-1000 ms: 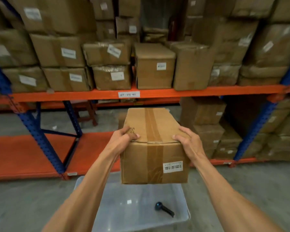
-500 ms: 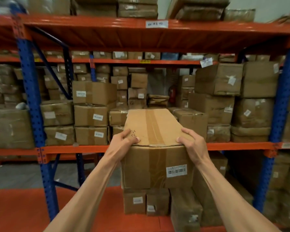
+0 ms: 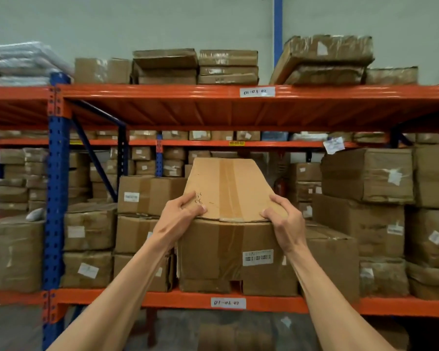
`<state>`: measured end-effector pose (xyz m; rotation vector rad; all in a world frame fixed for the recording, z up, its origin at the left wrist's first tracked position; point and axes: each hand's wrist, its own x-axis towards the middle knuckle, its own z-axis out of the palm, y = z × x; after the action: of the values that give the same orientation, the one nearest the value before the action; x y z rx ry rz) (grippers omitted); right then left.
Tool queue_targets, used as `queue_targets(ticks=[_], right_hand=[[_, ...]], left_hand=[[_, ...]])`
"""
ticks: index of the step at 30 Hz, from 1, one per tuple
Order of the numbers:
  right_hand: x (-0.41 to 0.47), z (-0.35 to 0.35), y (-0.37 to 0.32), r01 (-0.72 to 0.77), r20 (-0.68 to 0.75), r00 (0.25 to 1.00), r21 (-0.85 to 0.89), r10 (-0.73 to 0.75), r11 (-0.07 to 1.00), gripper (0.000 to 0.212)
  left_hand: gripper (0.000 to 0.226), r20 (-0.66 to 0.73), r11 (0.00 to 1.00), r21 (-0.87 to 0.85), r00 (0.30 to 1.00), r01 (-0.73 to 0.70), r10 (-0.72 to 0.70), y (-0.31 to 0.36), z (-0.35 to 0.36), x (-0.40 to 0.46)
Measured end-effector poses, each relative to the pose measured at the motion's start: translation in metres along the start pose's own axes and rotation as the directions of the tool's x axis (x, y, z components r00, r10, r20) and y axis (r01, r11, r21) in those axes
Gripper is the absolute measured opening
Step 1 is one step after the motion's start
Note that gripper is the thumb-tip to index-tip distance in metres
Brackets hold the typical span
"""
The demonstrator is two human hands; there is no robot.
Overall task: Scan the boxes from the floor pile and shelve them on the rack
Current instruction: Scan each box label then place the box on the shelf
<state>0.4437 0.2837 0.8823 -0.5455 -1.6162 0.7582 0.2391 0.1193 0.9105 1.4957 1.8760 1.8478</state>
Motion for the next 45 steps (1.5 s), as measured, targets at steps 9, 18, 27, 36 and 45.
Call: queue_targets(ticks=[9,18,27,36,45], right_hand=[[0.122,0.101,0.074,-0.049,0.054,0.997,0.051,0.046,0.998,0.039],[0.221,0.182,0.106,-0.054,0.025,0.998,-0.045,0.055,0.998,0.05],[0.25,0.246,0.173,-0.058,-0.008,0.998,-0.139,0.058,0.989,0.029],[0.229,0.271,0.229,0.626,0.228,0.661,-0.694,-0.715,0.357,0.063],[0.231,0.288,0.243,0.584,0.298,0.707,-0.757,-0.642,0.293,0.068]], left_hand=[[0.026,-0.056,1.0,0.009,0.998,0.005,-0.004,-0.073,-0.004,0.145],[0.024,-0.027,0.999,-0.048,1.0,-0.004,0.002,-0.124,-0.019,0.274],[0.019,-0.11,0.999,-0.041,0.994,0.021,-0.025,-0.223,-0.007,0.334],[0.06,-0.06,0.497,0.709,0.659,-0.501,0.75,-0.3,0.024,0.332],[0.071,0.144,0.299,0.845,0.728,-0.443,0.67,-0.294,0.022,0.351]])
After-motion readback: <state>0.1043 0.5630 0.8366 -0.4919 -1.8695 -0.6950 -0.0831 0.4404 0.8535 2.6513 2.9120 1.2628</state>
